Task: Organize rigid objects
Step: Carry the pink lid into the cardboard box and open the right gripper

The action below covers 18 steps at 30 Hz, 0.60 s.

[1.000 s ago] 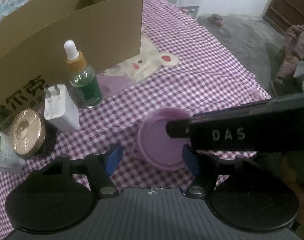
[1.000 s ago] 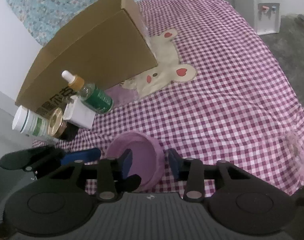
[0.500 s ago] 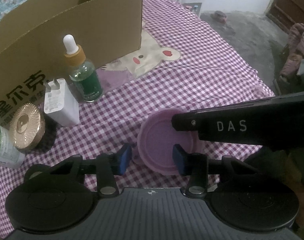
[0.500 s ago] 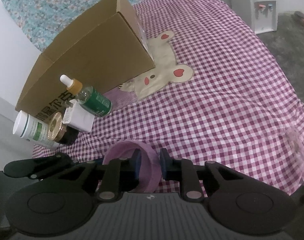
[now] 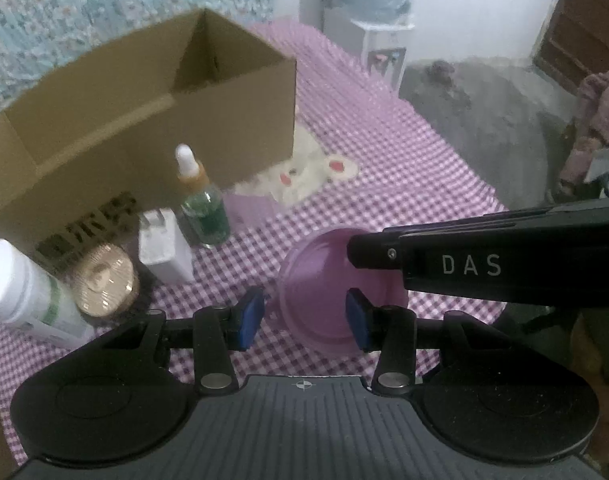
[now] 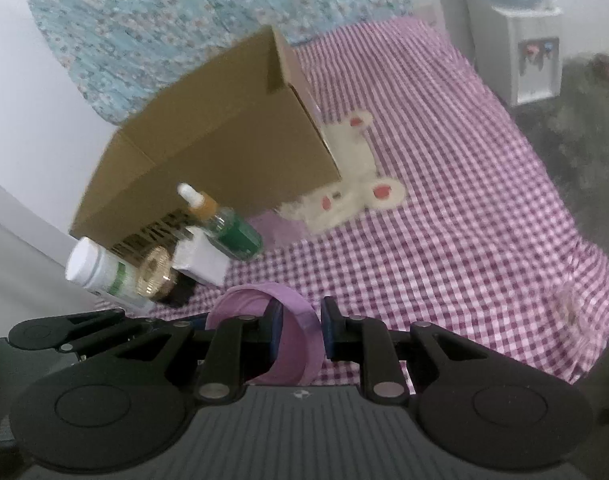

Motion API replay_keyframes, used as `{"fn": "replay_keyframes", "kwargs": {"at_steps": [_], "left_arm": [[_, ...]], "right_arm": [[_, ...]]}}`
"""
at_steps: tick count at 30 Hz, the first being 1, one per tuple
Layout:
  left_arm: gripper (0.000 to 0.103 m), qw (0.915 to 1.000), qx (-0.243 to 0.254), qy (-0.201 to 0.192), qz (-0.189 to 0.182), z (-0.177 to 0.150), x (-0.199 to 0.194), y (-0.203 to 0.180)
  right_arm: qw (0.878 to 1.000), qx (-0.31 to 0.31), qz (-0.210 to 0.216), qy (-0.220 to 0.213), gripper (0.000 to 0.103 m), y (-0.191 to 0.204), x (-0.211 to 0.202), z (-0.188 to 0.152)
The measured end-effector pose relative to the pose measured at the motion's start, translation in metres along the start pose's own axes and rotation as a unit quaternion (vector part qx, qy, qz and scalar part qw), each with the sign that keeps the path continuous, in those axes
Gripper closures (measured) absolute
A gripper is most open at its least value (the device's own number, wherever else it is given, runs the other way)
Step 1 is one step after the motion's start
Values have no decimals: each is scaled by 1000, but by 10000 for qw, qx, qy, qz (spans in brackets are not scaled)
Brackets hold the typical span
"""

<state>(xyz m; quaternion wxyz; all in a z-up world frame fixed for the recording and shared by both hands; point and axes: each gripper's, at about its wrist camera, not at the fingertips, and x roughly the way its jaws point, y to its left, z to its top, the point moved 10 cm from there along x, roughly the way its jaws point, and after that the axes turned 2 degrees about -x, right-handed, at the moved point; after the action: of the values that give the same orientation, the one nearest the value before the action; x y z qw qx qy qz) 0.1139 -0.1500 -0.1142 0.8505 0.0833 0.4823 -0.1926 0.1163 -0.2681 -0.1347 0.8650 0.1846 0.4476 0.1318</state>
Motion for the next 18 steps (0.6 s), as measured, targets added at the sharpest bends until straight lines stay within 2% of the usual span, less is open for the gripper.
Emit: {"fn": "replay_keyframes", "kwargs": {"at_steps": [6, 10, 14, 18], "left_arm": [[58, 9990, -59, -424, 110, 14, -33, 7], [58, 9964, -139, -799, 238, 30, -61, 19], [58, 9916, -249, -1177, 485, 53, -89, 42], [58, 9880, -526, -1288, 670, 77, -103, 76]], "right_arm": [[9990, -244, 56, -358, 81, 26, -27, 18], [9959, -583, 157, -668, 81, 55, -46, 41], [9907, -924, 330, -943, 80, 89, -55, 71], [9844, -1273, 592, -1064, 80, 129, -50, 100]]}}
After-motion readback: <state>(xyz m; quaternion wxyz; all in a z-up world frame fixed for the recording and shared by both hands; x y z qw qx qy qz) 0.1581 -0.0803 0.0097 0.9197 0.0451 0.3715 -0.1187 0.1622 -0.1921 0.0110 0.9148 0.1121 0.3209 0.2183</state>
